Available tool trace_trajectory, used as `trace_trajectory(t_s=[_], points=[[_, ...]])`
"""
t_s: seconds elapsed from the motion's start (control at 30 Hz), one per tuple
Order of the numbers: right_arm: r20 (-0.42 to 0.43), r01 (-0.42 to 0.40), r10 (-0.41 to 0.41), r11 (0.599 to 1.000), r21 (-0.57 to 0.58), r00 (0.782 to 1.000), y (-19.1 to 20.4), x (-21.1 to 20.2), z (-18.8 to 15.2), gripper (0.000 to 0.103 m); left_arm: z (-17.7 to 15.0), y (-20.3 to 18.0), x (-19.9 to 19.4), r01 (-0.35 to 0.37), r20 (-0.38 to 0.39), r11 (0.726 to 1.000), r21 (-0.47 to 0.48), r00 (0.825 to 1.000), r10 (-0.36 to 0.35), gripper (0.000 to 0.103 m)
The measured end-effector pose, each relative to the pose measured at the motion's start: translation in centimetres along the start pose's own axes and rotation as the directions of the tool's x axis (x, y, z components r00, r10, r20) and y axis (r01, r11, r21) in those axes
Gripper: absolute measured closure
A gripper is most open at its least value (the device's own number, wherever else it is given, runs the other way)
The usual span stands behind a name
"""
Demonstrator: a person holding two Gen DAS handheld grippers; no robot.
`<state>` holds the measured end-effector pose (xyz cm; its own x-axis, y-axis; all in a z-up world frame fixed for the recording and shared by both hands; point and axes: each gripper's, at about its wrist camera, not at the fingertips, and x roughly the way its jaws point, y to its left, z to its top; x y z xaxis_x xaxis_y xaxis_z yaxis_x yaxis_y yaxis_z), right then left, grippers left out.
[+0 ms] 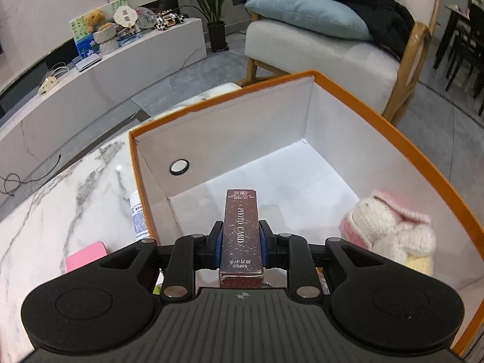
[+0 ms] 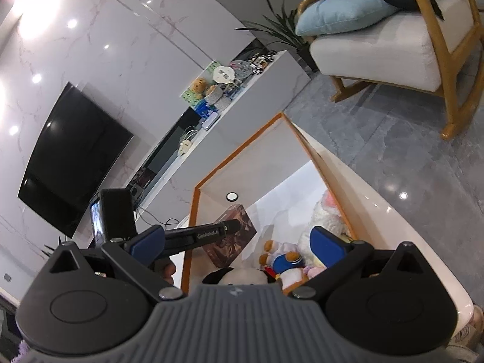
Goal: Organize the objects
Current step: 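Carry the brown photo card box into the orange box and release it with the left gripper, then move the right gripper to the pink card wallet and grasp it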
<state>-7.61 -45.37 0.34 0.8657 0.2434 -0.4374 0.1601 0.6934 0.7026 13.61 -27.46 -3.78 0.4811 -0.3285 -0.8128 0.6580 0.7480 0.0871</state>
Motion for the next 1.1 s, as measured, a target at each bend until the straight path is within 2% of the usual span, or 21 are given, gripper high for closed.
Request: trace_trajectory(t_s=[0.03, 0.07, 0.1, 0.13, 0.17, 0.2, 0.27, 0.33, 0.47, 0.63, 0.7, 0.77, 0.83, 0.87, 1.0, 1.1], points=[[-0.001, 0.006, -0.006, 1.000, 0.008, 1.000, -0.1, 0.0, 0.0, 0.001, 0.0, -0.2, -0.1, -0.011, 0.001, 1.000, 0.006, 1.000, 0.011, 0.073], [-0.001, 0.010, -0.010, 1.000, 0.016, 1.000, -0.3, 0.0, 0.1, 0.001, 0.1, -0.3, 0.0, -0.025, 0.000, 1.000, 0.010, 1.000, 0.025, 0.066], [-0.002, 0.015, -0.015, 1.000, 0.023, 1.000, -0.2, 0.1, 0.3, 0.001, 0.2, -0.4, 0.0, -0.039, 0.002, 0.999, 0.022, 0.999, 0.039, 0.049], [-0.002, 0.017, -0.017, 0.999, 0.027, 1.000, -0.1, 0.1, 0.3, 0.001, 0.3, -0.6, -0.1, -0.048, 0.008, 0.998, 0.045, 0.999, 0.047, 0.043], [-0.001, 0.017, -0.017, 0.999, 0.030, 1.000, -0.2, 0.0, 0.3, 0.001, 0.3, -1.0, -0.3, -0.061, 0.019, 0.996, 0.066, 0.998, 0.059, 0.030], [0.000, 0.016, -0.016, 0.999, 0.030, 1.000, -0.2, 0.0, 0.3, 0.001, 0.3, -1.2, -0.4, -0.084, 0.025, 0.993, 0.080, 0.996, 0.082, 0.023], [-0.003, 0.012, -0.012, 1.000, 0.028, 1.000, 0.0, 0.1, 0.2, 0.001, 0.1, -1.7, -0.9, -0.127, 0.043, 0.986, 0.105, 0.991, 0.123, 0.022], [-0.009, 0.012, -0.012, 1.000, 0.024, 1.000, 0.0, 0.2, 0.2, 0.001, 0.0, -1.6, -1.6, -0.134, 0.072, 0.987, 0.087, 0.989, 0.127, 0.022], [-0.027, 0.008, -0.008, 1.000, 0.008, 1.000, 0.2, 0.5, 0.1, 0.001, 0.0, 0.6, -4.0, -0.078, 0.143, 0.996, -0.037, 0.986, 0.082, 0.020], [-0.098, -0.019, 0.014, 0.998, -0.052, 0.995, 0.8, 1.6, -0.5, 0.001, -1.2, 4.7, -7.8, -0.114, 0.211, 0.982, -0.153, 0.967, 0.145, 0.020], [-0.105, -0.038, 0.028, 0.995, -0.088, 0.994, 1.5, 1.8, -0.8, 0.001, -2.5, 6.4, -9.3, -0.147, 0.232, 0.964, -0.223, 0.952, 0.199, 0.020], [-0.116, -0.092, 0.078, 0.989, -0.119, 0.990, 2.2, 1.9, -1.0, 0.001, -4.5, 7.9, -11.0, -0.187, 0.276, 0.932, -0.310, 0.920, 0.277, 0.020], [-0.130, -0.159, 0.140, 0.976, -0.149, 0.982, 3.3, 2.1, -1.1, 0.001, -6.3, 8.9, -12.5, -0.200, 0.312, 0.918, -0.343, 0.897, 0.312, 0.019], [-0.137, -0.186, 0.163, 0.968, -0.171, 0.977, 3.9, 2.0, -1.4, 0.001, -7.2, 9.3, -13.0, -0.206, 0.313, 0.913, -0.353, 0.893, 0.323, 0.019], [-0.138, -0.257, 0.227, 0.927, -0.274, 0.964, 6.1, 2.2, -2.3, 0.001, -11.7, 10.8, -15.1, -0.199, 0.272, 0.882, -0.428, 0.902, 0.335, 0.019], [-0.097, -0.298, 0.283, 0.882, -0.364, 0.954, 7.3, 1.8, -3.1, 0.001, -14.9, 11.0, -16.2, -0.210, 0.277, 0.867, -0.452, 0.891, 0.360, 0.019]])
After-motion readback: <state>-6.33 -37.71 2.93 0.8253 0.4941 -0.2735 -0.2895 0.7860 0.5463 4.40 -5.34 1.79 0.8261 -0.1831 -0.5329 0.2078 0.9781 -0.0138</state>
